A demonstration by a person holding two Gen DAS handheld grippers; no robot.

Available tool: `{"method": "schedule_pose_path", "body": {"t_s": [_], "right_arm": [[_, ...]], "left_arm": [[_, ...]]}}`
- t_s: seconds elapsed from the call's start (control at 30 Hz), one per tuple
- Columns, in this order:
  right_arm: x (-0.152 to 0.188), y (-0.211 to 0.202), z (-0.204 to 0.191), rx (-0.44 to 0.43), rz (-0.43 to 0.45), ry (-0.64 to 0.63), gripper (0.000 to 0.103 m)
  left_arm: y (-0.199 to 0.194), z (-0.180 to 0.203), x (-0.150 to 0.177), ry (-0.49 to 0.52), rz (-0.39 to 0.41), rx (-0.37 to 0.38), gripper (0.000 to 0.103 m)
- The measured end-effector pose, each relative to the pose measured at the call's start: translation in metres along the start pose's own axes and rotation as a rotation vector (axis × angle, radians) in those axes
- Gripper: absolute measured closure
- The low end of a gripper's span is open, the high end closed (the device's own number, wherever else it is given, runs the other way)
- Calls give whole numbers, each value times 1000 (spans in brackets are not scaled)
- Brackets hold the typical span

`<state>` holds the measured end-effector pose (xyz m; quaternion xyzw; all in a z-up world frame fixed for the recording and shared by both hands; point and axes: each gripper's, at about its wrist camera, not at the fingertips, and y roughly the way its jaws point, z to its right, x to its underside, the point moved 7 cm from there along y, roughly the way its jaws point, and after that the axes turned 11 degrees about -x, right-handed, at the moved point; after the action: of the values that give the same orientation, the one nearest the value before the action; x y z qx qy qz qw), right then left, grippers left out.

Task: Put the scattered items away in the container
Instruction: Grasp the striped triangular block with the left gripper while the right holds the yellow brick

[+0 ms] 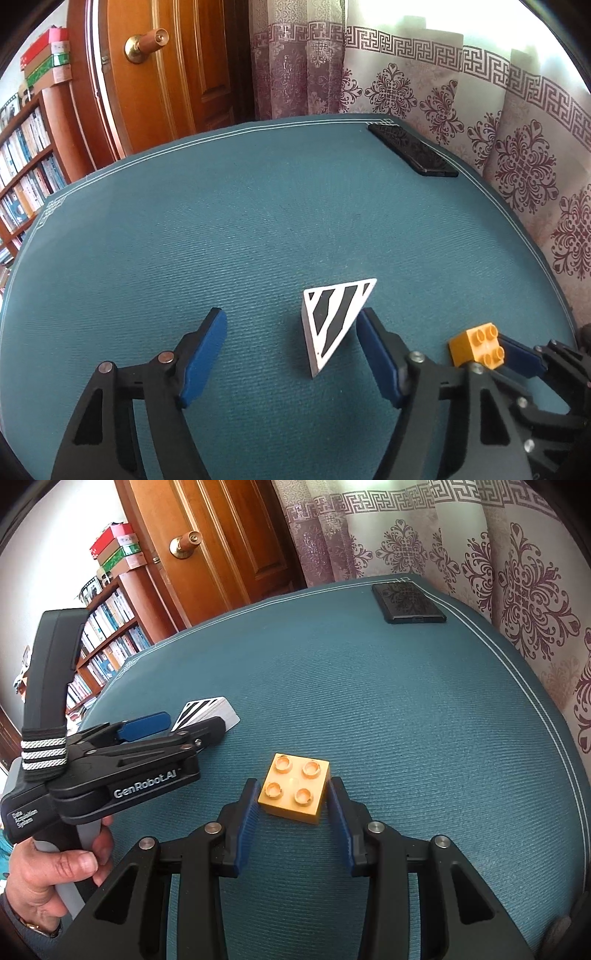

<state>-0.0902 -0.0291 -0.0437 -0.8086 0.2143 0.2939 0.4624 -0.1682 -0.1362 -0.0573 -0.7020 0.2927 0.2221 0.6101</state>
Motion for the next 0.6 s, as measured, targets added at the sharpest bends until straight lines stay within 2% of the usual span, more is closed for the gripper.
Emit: {"method": "schedule_pose_path", "body": {"t_s": [0.23, 0.37, 0.47, 0.57, 0.6], "right_arm": [[0, 0, -1, 1, 0, -1, 62], [0, 0, -1, 4, 0, -4, 62], [1, 0, -1, 4, 1, -4, 62], [1, 0, -2, 5, 1, -4, 62], [1, 0, -2, 5, 1, -4, 62]], "left_arm": [[9, 9, -4, 13, 0, 8, 31], [11, 12, -8, 14, 3, 11, 39], [11, 15, -9, 17, 7, 14, 47], [8, 18, -8, 30, 15, 24, 66], [7, 19, -8, 34, 16, 22, 67]]}}
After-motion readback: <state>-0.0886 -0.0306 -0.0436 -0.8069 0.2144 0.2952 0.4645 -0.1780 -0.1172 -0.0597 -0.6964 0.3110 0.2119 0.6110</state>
